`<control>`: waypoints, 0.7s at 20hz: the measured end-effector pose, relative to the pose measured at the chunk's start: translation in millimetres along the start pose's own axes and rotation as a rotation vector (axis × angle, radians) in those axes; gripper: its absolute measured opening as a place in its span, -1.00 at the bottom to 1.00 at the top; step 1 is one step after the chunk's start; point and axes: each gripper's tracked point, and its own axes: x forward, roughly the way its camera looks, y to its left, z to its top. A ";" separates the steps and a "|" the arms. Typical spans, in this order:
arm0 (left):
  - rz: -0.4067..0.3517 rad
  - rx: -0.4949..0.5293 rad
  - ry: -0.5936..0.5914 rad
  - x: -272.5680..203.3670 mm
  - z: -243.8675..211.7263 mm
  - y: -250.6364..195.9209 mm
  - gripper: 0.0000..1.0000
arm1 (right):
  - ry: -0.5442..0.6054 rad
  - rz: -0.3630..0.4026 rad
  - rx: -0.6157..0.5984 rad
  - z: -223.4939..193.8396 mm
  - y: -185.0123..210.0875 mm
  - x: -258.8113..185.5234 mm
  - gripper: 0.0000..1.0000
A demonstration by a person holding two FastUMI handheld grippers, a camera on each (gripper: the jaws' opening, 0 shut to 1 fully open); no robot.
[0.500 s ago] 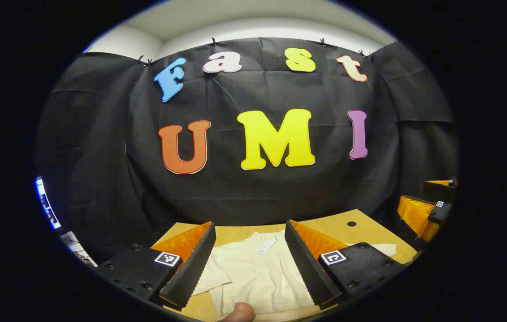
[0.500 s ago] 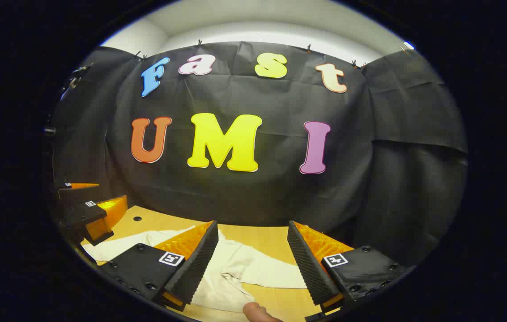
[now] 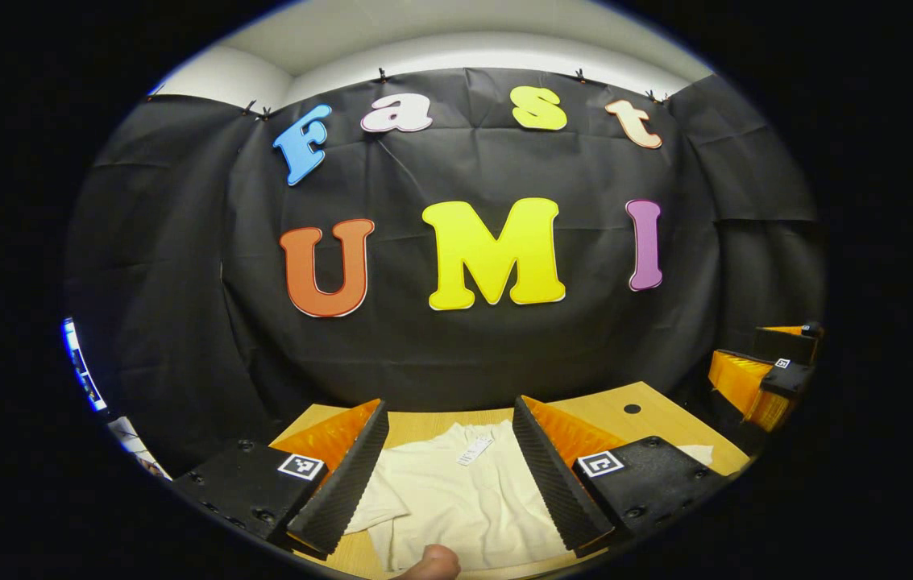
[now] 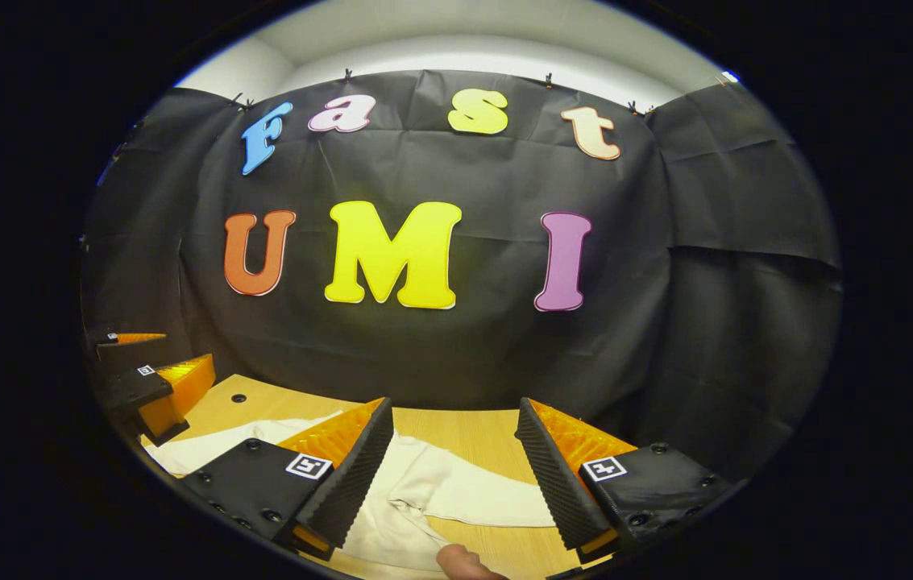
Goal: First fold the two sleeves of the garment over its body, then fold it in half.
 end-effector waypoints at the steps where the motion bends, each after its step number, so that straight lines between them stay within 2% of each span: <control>1: 0.001 0.000 0.002 0.6 -0.3 -0.3 0.96 | 0.003 0.001 0.000 -0.2 -0.3 1.5 0.94; 9: 0.007 -0.019 0.022 5.6 -8.1 -2.4 0.96 | -0.004 0.005 0.005 4.3 -4.3 11.9 0.94; 14: 0.030 -0.005 0.015 8.4 -8.1 -4.1 0.96 | -0.001 -0.053 0.046 -0.7 -50.6 32.8 0.94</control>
